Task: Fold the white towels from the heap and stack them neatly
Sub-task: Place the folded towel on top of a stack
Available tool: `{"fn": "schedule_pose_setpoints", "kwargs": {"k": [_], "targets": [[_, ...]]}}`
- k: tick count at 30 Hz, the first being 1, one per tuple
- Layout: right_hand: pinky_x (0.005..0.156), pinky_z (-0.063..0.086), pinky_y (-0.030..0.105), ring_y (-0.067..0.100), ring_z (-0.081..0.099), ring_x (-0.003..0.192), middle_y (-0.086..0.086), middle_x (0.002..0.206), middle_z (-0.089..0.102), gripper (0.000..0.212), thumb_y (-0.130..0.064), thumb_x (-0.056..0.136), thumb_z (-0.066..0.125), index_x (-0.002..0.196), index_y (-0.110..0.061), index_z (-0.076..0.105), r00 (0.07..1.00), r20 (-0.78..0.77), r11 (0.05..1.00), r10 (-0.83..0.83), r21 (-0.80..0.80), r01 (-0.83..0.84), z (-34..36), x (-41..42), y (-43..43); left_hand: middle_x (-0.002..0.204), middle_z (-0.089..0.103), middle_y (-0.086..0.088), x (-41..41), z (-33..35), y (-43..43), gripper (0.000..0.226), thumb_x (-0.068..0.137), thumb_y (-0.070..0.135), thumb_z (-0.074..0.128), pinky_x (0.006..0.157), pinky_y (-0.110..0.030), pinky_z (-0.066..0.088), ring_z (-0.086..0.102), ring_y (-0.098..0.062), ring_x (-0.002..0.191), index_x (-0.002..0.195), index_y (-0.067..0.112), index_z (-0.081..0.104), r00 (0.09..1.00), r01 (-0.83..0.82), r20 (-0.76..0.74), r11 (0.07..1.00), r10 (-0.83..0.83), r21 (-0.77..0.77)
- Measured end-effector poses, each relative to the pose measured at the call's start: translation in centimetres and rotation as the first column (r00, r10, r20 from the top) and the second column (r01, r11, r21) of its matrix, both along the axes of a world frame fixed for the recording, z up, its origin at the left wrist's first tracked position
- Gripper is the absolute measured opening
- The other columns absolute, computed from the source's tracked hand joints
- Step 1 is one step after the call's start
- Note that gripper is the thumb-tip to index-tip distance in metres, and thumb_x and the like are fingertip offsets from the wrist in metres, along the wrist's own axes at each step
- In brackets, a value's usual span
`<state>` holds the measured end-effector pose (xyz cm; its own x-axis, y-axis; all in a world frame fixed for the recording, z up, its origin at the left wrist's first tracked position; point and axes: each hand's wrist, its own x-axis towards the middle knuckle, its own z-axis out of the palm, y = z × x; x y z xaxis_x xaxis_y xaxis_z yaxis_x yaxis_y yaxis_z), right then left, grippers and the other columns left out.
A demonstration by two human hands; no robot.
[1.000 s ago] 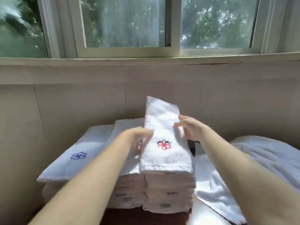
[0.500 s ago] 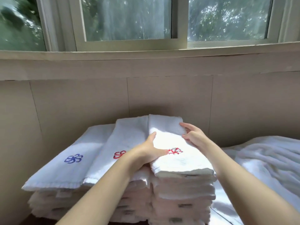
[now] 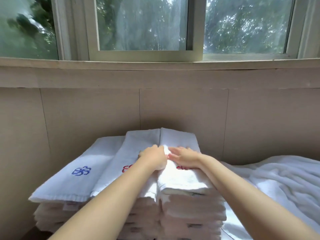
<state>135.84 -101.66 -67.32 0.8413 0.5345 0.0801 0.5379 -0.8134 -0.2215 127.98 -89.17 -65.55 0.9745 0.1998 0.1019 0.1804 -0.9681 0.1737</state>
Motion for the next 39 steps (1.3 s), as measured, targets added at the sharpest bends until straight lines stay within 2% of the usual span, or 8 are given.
{"fn": "schedule_pose_setpoints", "kwargs": {"k": [3,12,17,20,23,29,35,39], "targets": [[0.113,0.008,0.052,0.034,0.006,0.145,-0.001,0.159,0.014,0.054,-0.063,0.093,0.021,0.145,-0.049,0.019,0.999,0.004,0.998,0.042,-0.039,-0.042,-2.0,0.4,0.0,0.153,0.032,-0.009,3.2,-0.1,2.3,0.048,0.105,0.034,0.025,0.11,-0.03,0.025,0.032,-0.024,0.139,0.147,0.012,0.032,0.993,0.092,-0.054,0.963,-0.109,-0.255],[0.114,-0.004,0.052,0.033,-0.006,0.146,-0.018,0.159,0.003,0.052,-0.07,0.087,0.016,0.138,-0.063,0.013,0.987,0.058,0.989,0.15,-0.022,-0.149,-3.0,1.7,-0.8,0.159,0.016,-0.001,10.5,-1.0,5.8,0.065,0.091,0.069,0.008,0.118,-0.052,0.005,0.007,-0.026,0.148,0.149,0.04,0.016,0.997,-0.079,-0.001,0.949,0.082,-0.305],[0.113,-0.005,0.055,0.035,-0.006,0.146,-0.017,0.159,0.003,0.047,-0.066,0.092,0.018,0.14,-0.061,0.018,0.986,0.046,0.984,0.159,-0.087,-0.154,-2.6,0.9,-0.4,0.155,0.029,-0.002,11.4,-1.3,6.3,0.069,0.095,0.063,0.025,0.117,-0.043,0.019,0.027,-0.027,0.142,0.151,0.025,0.012,0.988,0.027,0.149,0.917,0.036,-0.397],[0.114,-0.003,0.054,0.034,-0.004,0.146,-0.014,0.16,0.006,0.047,-0.059,0.096,0.02,0.143,-0.054,0.023,0.992,0.021,0.988,0.124,-0.097,-0.122,-1.1,-1.1,-0.3,0.16,0.013,-0.002,11.0,-1.0,5.2,0.061,0.102,0.042,0.034,0.115,-0.029,0.015,0.018,-0.021,0.146,0.153,0.025,0.006,0.982,0.145,0.163,0.937,-0.097,-0.316],[0.115,-0.003,0.051,0.028,-0.002,0.147,-0.012,0.159,0.012,0.05,-0.06,0.093,0.025,0.143,-0.05,0.028,0.99,-0.023,0.99,0.138,0.014,-0.137,-1.2,-5.1,-1.1,0.162,-0.003,0.002,10.8,-1.8,4.2,0.054,0.103,0.043,0.019,0.118,-0.046,0.009,0.007,-0.026,0.148,0.153,0.032,0.002,0.999,0.049,-0.013,0.995,-0.051,-0.087],[0.101,0.025,0.046,0.029,0.028,0.132,-0.008,0.142,0.037,0.059,-0.065,0.083,0.005,0.135,-0.05,0.027,0.916,0.294,0.962,0.274,-0.06,-0.268,-2.9,-12.7,-4.5,0.161,-0.001,0.004,9.4,-1.7,1.9,0.054,0.102,0.041,0.015,0.111,-0.056,0.017,0.014,-0.029,0.145,0.153,0.03,0.002,0.987,-0.147,-0.043,0.977,0.155,0.153],[0.083,0.055,0.037,0.018,0.064,0.11,-0.014,0.125,0.061,0.037,-0.05,0.075,0.067,0.111,-0.054,0.06,0.773,0.486,0.913,0.408,-0.231,-0.336,-3.9,-15.9,-6.6,0.157,0.02,-0.013,1.8,-1.7,-0.4,0.055,0.103,0.035,0.019,0.113,-0.048,0.022,0.024,-0.027,0.143,0.147,0.004,0.024,0.984,0.154,-0.095,0.987,-0.148,0.051],[0.088,0.055,0.032,0.007,0.063,0.109,-0.02,0.119,0.064,0.017,-0.045,0.08,0.059,0.092,-0.054,0.069,0.734,0.489,0.882,0.472,-0.267,-0.389,-5.6,-18.4,-9.1,0.155,0.023,-0.012,-5.1,-2.0,-2.3,0.054,0.103,0.039,0.02,0.113,-0.046,0.023,0.025,-0.024,0.142,0.146,0.008,0.025,0.984,0.173,-0.066,0.981,-0.168,0.087]]}}
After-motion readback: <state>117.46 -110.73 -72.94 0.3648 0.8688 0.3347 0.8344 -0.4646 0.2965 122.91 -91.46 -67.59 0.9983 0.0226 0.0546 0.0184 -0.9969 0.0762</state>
